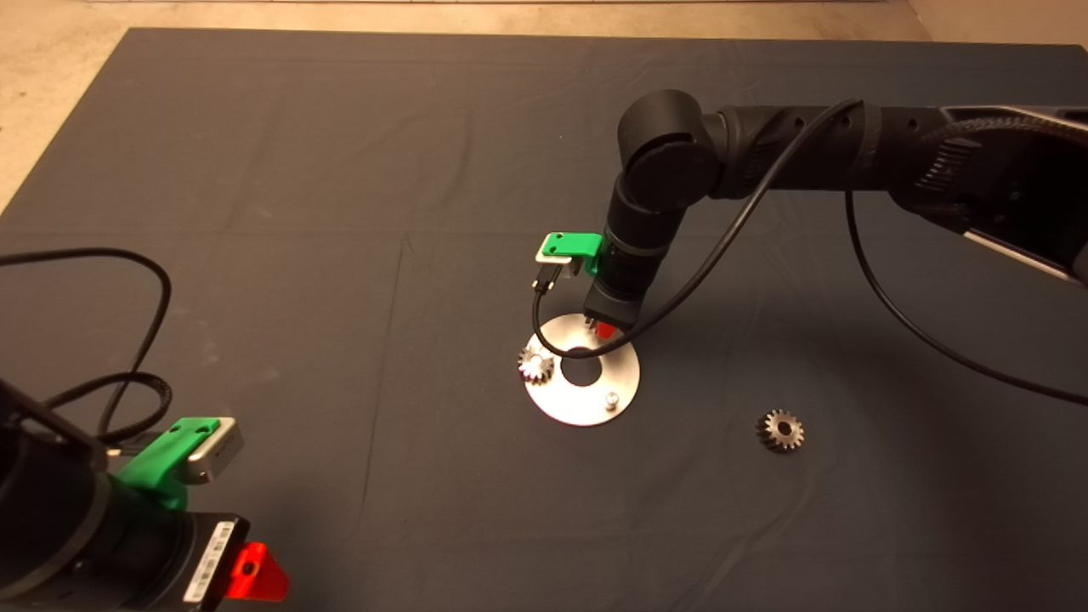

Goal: Install three planetary gears onto the carrier pins

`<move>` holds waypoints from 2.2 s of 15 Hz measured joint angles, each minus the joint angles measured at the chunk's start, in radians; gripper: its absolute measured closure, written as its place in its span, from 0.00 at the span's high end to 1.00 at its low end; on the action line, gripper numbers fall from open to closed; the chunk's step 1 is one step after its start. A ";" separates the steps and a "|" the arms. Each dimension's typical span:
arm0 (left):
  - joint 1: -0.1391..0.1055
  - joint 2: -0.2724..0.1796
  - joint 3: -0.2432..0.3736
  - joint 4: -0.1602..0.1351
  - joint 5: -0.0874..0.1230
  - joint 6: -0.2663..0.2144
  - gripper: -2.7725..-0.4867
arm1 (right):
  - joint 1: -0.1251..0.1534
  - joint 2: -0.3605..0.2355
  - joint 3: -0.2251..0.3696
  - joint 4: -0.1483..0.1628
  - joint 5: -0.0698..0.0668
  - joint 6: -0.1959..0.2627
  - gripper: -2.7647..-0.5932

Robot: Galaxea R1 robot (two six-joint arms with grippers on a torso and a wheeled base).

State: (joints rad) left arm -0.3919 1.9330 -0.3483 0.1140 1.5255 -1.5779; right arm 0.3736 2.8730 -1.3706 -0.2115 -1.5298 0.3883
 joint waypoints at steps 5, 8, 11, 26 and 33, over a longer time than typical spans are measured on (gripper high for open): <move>0.000 0.000 0.000 -0.001 0.000 0.000 0.93 | -0.008 0.000 0.001 0.000 -0.001 0.000 0.20; 0.000 0.000 0.000 -0.002 0.000 0.000 0.93 | -0.008 0.000 0.002 0.000 0.000 0.000 0.20; 0.000 0.000 0.000 -0.002 0.000 0.000 0.93 | -0.008 0.000 0.002 0.000 0.000 0.000 0.20; 0.000 0.000 0.000 -0.014 0.000 0.000 0.93 | -0.008 -0.001 0.002 -0.002 0.000 0.000 0.20; 0.000 0.000 0.000 -0.014 0.000 0.000 0.93 | -0.008 -0.001 0.002 -0.006 0.000 -0.001 0.20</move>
State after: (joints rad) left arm -0.3919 1.9330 -0.3483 0.0998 1.5255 -1.5779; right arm 0.3655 2.8721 -1.3687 -0.2174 -1.5298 0.3877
